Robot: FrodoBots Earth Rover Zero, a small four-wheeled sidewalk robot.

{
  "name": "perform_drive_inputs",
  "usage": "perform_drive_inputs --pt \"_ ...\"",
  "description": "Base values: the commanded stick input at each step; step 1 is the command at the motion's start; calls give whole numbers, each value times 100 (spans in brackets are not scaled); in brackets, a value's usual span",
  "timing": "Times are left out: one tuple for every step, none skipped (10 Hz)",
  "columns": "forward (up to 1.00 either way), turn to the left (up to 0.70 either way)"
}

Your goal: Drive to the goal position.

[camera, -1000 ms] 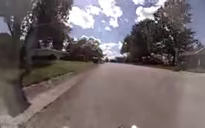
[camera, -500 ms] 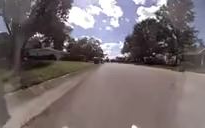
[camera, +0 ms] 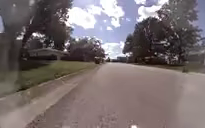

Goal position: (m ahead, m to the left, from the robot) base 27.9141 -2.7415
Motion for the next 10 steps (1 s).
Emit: perform_drive_inputs --pt "85 2" --pt "85 2" --pt "85 2" --pt "85 2" --pt "85 2" --pt "85 2" --pt "85 -1" --pt "85 -11" --pt "85 -20" --pt "85 -29"
